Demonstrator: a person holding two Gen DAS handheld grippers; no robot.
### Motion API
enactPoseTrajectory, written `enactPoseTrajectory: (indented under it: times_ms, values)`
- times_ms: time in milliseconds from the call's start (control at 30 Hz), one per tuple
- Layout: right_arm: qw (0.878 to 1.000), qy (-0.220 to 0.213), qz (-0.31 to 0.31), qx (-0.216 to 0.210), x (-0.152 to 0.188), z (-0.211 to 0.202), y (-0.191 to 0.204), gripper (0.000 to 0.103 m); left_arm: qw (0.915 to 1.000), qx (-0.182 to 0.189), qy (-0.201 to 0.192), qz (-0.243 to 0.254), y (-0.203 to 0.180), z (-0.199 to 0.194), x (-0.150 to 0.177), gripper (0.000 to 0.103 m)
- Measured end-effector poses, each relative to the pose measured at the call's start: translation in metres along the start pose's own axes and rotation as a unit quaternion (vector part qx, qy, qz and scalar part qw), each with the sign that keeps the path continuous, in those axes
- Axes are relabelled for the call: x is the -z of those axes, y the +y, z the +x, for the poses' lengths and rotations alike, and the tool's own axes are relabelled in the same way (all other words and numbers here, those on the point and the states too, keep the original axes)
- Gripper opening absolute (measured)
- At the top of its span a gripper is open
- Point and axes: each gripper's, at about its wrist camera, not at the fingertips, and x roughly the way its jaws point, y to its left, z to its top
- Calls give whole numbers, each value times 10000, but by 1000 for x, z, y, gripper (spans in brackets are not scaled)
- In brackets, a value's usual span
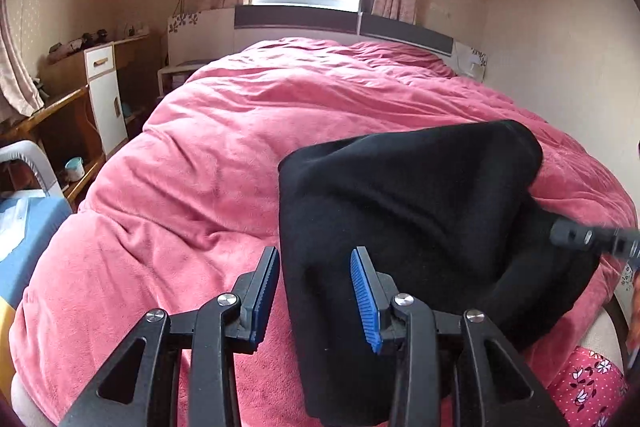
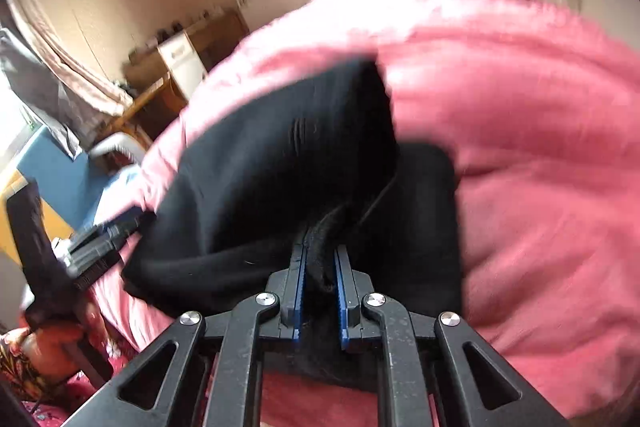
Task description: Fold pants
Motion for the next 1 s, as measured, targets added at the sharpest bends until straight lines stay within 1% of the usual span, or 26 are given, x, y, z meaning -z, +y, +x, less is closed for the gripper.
enactPoseTrajectory:
  times_ms: [33,100,133,200,233,267,300,333,400,467,533,600,667,733,767,833,900,933,967,1000]
  values:
    - [9999,-136,18,19,-5,-11,-3,12,10000,13,17,57,-2,0,1,43]
    - [9997,-135,197,57,-6,-21,-15,12,9999,98,44,128,2,4,1,46]
    - [9993,-25,354,98,-2,-21,-24,12,9997,176,78,160,-2,7,2,47]
    - [9967,344,699,247,14,-8,-39,12,9993,257,113,245,-7,13,4,50]
    - [9936,657,873,288,26,2,-47,13,9991,243,121,323,-11,14,6,50]
    - [9915,820,979,249,33,11,-54,14,9988,181,138,435,-14,15,9,50]
    - [9905,842,1070,212,37,15,-58,21,9985,134,153,500,-16,14,11,50]
    - [9903,724,1168,191,39,11,-62,30,9984,137,164,517,-15,13,12,50]
    - [9897,557,1312,126,33,-1,-66,32,9985,314,213,397,-10,9,14,50]
    - [9918,39,1192,455,21,-24,-64,34,9982,419,282,312,-5,6,18,50]
    - [9937,-457,916,450,7,-45,-56,35,9980,460,279,329,-4,3,23,50]
    - [9958,-639,538,362,-10,-47,-38,35,9977,494,260,378,-5,1,26,50]
    - [9976,-574,136,364,-32,-28,-10,35,9973,533,263,421,-8,0,26,50]
    - [9986,-444,-165,230,-45,-9,4,35,9969,559,240,502,-10,-2,27,50]
    - [9989,-331,-272,199,-49,4,13,35,9966,567,225,547,-12,-3,28,50]
    - [9983,37,-520,265,-55,35,28,35,9960,560,207,659,-15,-4,30,50]
    - [9955,206,-750,538,-54,59,33,35,9953,519,186,801,-18,-4,32,50]
    - [9920,368,-804,899,-52,72,26,35,9947,472,201,896,-21,-3,34,50]
    - [9883,530,-728,1228,-51,82,16,32,9939,465,225,979,-23,-1,35,50]
    - [9885,612,-553,1270,-49,87,3,28,9931,513,251,1019,-25,0,36,50]
